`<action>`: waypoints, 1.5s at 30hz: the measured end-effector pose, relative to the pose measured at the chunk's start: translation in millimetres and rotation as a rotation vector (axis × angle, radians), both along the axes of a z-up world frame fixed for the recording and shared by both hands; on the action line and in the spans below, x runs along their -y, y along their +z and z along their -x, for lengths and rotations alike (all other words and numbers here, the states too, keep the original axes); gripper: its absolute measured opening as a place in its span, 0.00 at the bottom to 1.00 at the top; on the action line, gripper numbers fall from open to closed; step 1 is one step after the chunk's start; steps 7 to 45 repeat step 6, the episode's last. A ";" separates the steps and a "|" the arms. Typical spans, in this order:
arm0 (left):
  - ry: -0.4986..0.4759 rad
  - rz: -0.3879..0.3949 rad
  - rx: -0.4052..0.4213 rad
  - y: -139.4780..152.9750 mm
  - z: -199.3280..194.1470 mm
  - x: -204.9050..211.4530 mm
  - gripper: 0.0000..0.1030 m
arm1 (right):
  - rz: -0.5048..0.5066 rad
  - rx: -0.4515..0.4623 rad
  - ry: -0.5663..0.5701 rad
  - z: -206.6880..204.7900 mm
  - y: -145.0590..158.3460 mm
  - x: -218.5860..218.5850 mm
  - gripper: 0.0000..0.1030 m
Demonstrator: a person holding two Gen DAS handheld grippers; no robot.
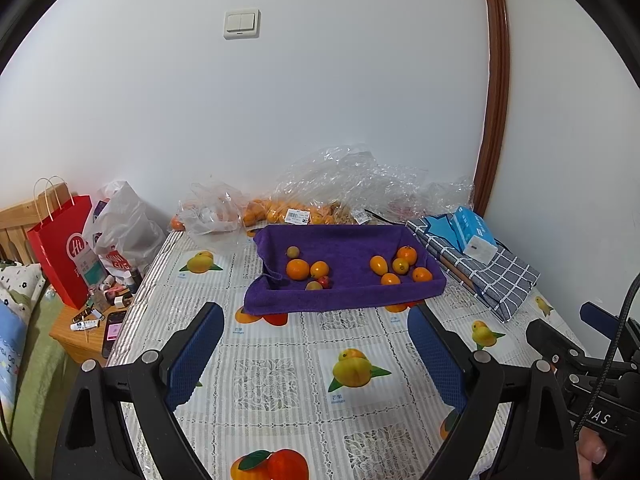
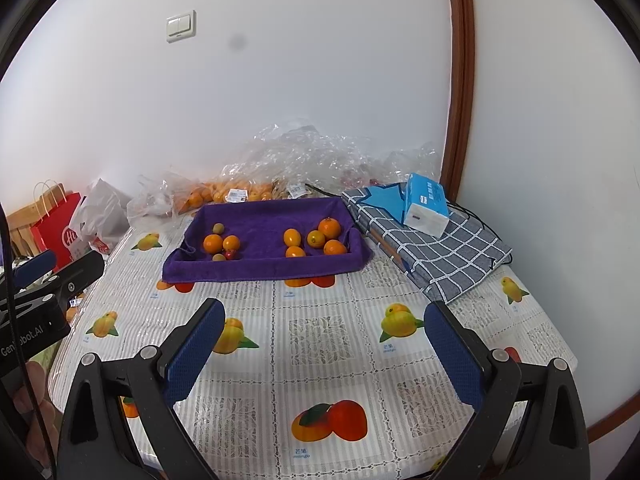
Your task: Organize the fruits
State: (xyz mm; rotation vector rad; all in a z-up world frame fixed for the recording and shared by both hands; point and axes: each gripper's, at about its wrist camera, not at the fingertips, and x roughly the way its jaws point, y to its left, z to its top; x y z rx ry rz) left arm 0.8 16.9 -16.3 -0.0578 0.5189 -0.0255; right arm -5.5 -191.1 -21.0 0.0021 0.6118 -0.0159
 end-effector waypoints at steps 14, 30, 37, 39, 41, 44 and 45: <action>0.001 -0.003 0.003 0.4 0.3 -0.4 0.91 | 0.000 -0.001 -0.002 0.2 0.0 -0.7 0.96; 0.001 -0.003 0.003 0.4 0.3 -0.4 0.91 | 0.000 -0.001 -0.002 0.2 0.0 -0.7 0.96; 0.001 -0.003 0.003 0.4 0.3 -0.4 0.91 | 0.000 -0.001 -0.002 0.2 0.0 -0.7 0.96; 0.001 -0.003 0.003 0.4 0.3 -0.4 0.91 | 0.000 -0.001 -0.002 0.2 0.0 -0.7 0.96; 0.001 -0.003 0.003 0.4 0.3 -0.4 0.91 | 0.000 -0.001 -0.002 0.2 0.0 -0.7 0.96; 0.001 -0.003 0.003 0.4 0.3 -0.4 0.91 | 0.000 -0.001 -0.002 0.2 0.0 -0.7 0.96; 0.001 -0.003 0.003 0.4 0.3 -0.4 0.91 | 0.000 -0.001 -0.002 0.2 0.0 -0.7 0.96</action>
